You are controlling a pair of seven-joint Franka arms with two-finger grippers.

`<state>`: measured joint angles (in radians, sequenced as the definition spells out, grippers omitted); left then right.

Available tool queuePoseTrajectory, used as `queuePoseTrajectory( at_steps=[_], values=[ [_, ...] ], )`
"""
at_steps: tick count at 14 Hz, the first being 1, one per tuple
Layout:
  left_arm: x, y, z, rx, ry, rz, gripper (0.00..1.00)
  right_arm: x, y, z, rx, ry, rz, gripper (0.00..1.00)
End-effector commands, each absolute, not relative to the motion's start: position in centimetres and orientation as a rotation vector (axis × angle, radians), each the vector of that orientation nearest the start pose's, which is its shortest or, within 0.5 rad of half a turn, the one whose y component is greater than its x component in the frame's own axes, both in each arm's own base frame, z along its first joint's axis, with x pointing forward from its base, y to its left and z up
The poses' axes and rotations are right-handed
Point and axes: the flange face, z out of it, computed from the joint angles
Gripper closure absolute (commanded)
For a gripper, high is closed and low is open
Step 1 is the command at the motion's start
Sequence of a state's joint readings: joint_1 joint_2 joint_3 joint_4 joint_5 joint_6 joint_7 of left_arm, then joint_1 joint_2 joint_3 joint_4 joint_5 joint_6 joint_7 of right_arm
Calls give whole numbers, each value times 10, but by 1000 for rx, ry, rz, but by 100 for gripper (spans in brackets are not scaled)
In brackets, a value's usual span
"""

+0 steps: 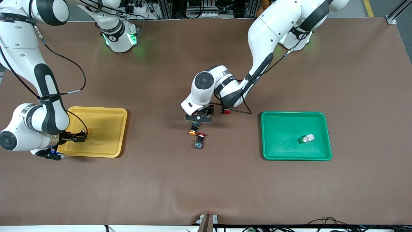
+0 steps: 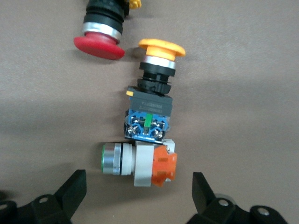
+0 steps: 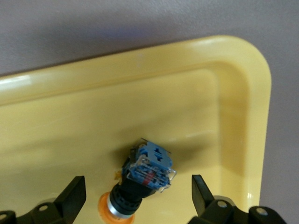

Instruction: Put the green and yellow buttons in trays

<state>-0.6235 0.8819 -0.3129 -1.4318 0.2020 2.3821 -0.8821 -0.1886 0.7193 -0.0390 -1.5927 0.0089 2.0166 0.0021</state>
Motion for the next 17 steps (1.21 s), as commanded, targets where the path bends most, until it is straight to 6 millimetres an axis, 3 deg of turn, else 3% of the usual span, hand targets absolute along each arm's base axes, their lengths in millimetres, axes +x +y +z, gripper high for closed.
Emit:
queuePoseTrajectory(
  at_steps=[1, 5, 10, 11, 12, 14, 17],
  values=[
    [477, -570, 186, -3284, 76, -36, 0, 651, -135, 211, -3066, 424, 485, 0],
    [473, -574, 181, -3275, 76, -41, 0, 656, -97, 233, -3043, 546, 653, 0],
    [472, -577, 174, -3267, 68, -46, 4, 655, -25, 231, -2961, 723, 752, 0],
    [473, -576, 174, -3266, 66, -47, 19, 654, -10, 231, -2938, 761, 767, 0],
    [475, -575, 176, -3268, 59, -52, 42, 654, 5, 231, -2926, 794, 775, 0],
    [475, -575, 181, -3272, 54, -55, 97, 652, 33, 232, -2934, 852, 790, 0],
    [484, -569, 205, -3259, 54, -77, 100, 651, 65, 234, -2880, 908, 803, 0]
  ],
)
